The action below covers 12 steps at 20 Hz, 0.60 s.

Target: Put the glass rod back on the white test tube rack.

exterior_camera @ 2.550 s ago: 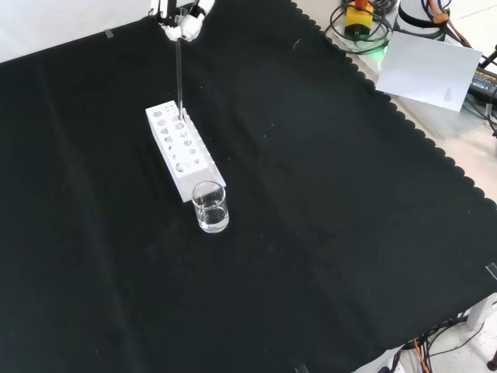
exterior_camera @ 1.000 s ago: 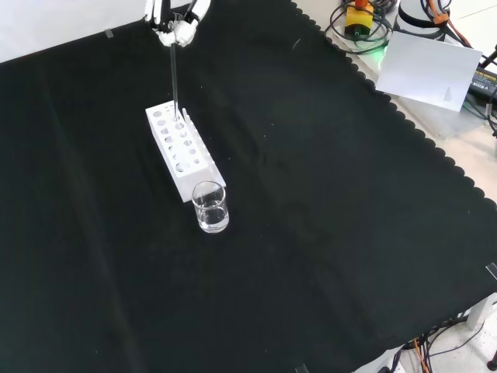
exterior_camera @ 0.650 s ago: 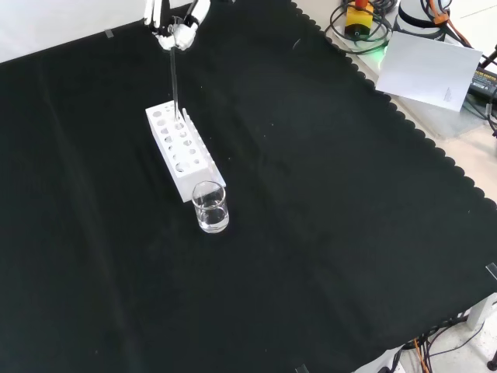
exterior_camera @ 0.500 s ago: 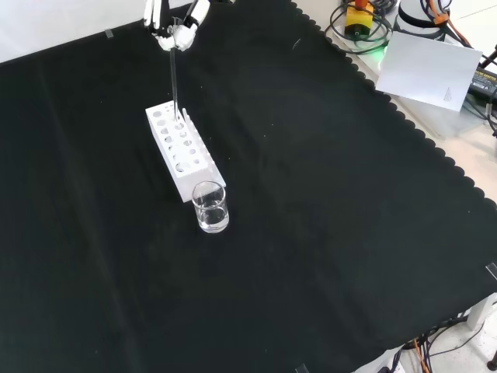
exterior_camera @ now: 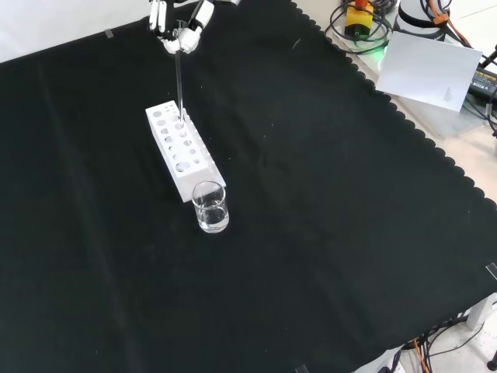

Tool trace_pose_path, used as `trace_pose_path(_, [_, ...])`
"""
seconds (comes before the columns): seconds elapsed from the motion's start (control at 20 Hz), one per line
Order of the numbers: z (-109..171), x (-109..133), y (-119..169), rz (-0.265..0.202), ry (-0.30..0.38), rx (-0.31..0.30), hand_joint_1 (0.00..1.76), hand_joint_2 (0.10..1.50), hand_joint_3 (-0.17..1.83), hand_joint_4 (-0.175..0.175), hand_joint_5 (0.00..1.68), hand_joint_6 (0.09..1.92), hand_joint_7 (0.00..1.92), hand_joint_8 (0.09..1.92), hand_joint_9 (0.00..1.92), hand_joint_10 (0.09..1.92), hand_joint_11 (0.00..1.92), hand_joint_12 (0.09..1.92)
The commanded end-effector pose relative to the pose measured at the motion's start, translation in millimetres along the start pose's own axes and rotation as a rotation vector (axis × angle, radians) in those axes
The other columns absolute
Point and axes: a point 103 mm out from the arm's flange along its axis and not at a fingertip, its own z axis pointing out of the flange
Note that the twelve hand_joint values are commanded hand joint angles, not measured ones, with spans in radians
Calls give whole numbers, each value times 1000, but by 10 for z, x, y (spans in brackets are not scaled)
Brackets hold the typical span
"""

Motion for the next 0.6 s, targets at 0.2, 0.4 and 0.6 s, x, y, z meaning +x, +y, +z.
trace_pose_path(0.2, [225, -32, 55, -7, 11, 36, 1280, 1108, 0, -175, 1144, 433, 940, 1386, 1574, 1086, 1627, 890])
trace_pose_path(0.4, [318, -69, 119, -15, 18, 54, 1280, 1108, 0, -175, 1144, 433, 940, 1386, 1574, 1085, 1628, 890])
trace_pose_path(0.6, [342, -93, 147, -18, 21, 60, 1280, 1108, 0, -175, 1144, 433, 940, 1386, 1574, 1086, 1628, 890])
